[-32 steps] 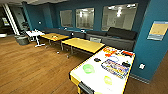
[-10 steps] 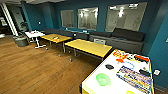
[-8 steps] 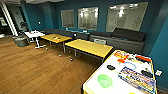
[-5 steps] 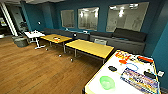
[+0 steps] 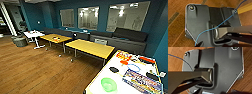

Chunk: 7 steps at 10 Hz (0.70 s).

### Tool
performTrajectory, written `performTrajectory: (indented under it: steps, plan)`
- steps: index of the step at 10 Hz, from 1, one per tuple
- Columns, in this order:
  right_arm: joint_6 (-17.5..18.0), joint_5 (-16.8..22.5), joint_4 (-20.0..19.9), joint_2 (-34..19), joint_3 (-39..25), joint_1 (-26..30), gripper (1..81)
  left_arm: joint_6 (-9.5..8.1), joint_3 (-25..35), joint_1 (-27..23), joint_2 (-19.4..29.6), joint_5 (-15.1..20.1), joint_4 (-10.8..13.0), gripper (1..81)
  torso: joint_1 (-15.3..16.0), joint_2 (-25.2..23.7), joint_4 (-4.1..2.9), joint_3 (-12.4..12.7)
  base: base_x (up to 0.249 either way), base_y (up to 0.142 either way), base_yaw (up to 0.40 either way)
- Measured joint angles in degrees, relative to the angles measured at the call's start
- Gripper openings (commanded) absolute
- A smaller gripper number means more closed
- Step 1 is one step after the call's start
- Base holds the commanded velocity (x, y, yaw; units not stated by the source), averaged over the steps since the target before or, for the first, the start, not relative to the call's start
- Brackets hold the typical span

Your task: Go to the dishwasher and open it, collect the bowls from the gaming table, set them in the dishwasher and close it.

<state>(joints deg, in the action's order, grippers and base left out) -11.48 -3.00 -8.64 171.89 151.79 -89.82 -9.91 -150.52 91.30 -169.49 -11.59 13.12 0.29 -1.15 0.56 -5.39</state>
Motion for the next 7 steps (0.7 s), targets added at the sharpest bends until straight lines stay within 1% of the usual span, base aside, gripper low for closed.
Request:
performTrajectory:
  steps: [4, 5, 7]
  plan:
    - [-0.04, 0.05, 0.02, 0.05, 0.00, -0.30, 81.1, 0.00, -0.01, 0.51, 0.02, 0.41, 0.00, 81.1, -0.05, 0.00, 0.00, 0.02, 0.000, 0.000, 0.000]
    - [-0.04, 0.06, 0.00, 0.09, 0.00, -0.20, 81.1, 0.00, 0.00, 0.49, 0.02, 0.40, 0.00, 81.1, -0.05, 0.00, 0.00, 0.02, 0.000, 0.000, -0.133]
    - [-0.04, 0.09, 0.00, 0.16, 0.00, -0.21, 81.1, 0.00, 0.00, 0.49, 0.11, 0.35, 0.02, 81.1, -0.05, 0.00, 0.00, 0.02, 0.000, 0.000, -0.367]
